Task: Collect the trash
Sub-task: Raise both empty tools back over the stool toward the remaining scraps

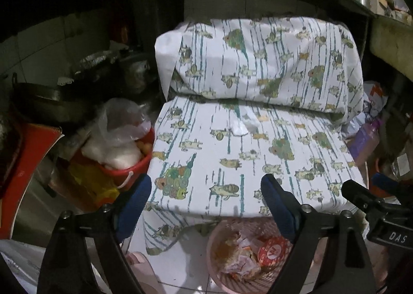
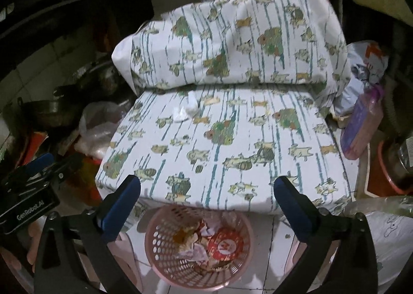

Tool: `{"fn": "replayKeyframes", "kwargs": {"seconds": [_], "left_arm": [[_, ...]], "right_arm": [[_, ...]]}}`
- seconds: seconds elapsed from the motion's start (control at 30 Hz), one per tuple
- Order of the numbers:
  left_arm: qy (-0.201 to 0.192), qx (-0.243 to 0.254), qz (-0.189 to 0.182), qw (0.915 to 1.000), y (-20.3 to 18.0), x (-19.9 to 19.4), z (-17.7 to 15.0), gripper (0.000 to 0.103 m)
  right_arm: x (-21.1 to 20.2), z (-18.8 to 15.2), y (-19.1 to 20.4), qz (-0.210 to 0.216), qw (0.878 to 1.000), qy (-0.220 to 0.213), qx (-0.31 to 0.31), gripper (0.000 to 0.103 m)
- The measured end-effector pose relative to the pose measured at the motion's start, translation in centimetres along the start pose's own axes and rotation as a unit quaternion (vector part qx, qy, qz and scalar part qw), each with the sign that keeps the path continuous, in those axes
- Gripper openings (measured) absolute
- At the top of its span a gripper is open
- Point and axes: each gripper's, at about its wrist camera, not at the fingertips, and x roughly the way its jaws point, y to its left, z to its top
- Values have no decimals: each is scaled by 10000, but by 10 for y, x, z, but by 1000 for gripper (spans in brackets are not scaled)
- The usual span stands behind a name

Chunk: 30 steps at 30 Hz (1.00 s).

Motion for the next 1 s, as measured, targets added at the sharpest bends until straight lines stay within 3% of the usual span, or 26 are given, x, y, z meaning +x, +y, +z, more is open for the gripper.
{"fn": "replayKeyframes", "kwargs": {"seconds": [0.2,0.3,0.43,0.6,0.7,0.8,0.83,1.0], "left_arm": [[-264,22,25,9996,-2,-10,0,91],[-256,125,52,9996,-4,-8,-1,102],[-312,4,64,9995,-2,-8,-1,103],[-371,35,85,9993,0,-15,6,103],[-548,70,-71,9984,-3,-23,30,103],[-511,195,159,9984,-6,-23,64,103],[-520,147,163,9984,-5,-24,75,103],[-499,-5,36,9987,4,-16,133,103]], "right_arm": [[-9,5,-5,-105,9998,-178,16,103],[-15,6,-6,-109,9994,-322,8,103],[-25,11,-4,-347,9978,-532,-184,103],[-39,18,-9,-201,9973,-700,-30,103],[-44,33,-10,-113,9972,-736,23,103],[-50,63,-10,-784,9930,-878,-133,103],[-52,72,-11,-834,9919,-936,-199,103],[-66,132,-20,-759,9882,-1230,-502,103]]}}
